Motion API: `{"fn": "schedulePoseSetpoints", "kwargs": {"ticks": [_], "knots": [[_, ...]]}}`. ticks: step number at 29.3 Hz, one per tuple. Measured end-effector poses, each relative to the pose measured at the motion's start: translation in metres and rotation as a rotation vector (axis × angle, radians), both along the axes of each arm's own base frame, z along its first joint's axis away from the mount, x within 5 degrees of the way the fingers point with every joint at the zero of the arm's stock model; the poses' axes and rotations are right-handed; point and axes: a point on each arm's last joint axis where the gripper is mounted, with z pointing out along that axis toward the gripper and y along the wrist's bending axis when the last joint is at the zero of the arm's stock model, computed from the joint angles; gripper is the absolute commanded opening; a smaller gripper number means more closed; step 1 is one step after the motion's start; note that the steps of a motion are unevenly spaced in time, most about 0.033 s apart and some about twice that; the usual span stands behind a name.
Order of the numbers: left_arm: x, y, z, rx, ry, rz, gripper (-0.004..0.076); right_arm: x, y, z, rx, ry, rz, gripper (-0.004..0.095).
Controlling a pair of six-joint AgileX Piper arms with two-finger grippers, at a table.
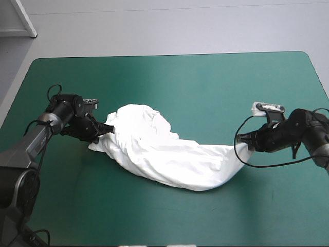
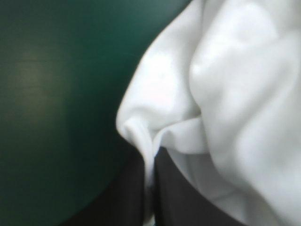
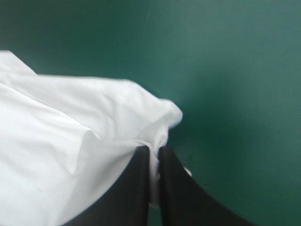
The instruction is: Fold the cloth
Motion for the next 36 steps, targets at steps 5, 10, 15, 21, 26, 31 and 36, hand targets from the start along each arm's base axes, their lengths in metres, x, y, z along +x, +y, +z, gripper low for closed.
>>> {"fn": "schedulePoseSetpoints", "kwargs": {"ticks": [5,10,15,21,26,31,36], "knots": [[-0.029,0.004,0.117,-0.021,-0.363,-0.036,-0.0006,-0.005,-0.004,0.099,-0.047,-0.282,-0.005,-0.0019],[-0.066,0.009,0.230,-0.014,-0.697,-0.073,-0.0008,-0.022,-0.005,0.176,-0.051,-0.506,-0.004,-0.0019],[-0.102,0.016,0.308,0.010,-0.923,-0.065,-0.0008,-0.049,-0.009,0.245,-0.089,-0.719,-0.011,-0.0019],[-0.145,0.020,0.365,-0.009,-1.131,-0.059,-0.0008,-0.093,-0.011,0.308,-0.102,-0.973,-0.022,-0.0019],[-0.178,0.023,0.396,-0.007,-1.279,-0.062,-0.0008,-0.122,-0.018,0.340,-0.168,-1.148,-0.071,-0.0019],[-0.214,0.027,0.421,0.004,-1.432,-0.069,-0.0008,-0.145,-0.021,0.366,-0.207,-1.329,-0.109,-0.0019],[-0.236,0.030,0.432,0.007,-1.508,-0.069,-0.0008,-0.166,-0.022,0.381,-0.215,-1.437,-0.119,-0.0019]]}}
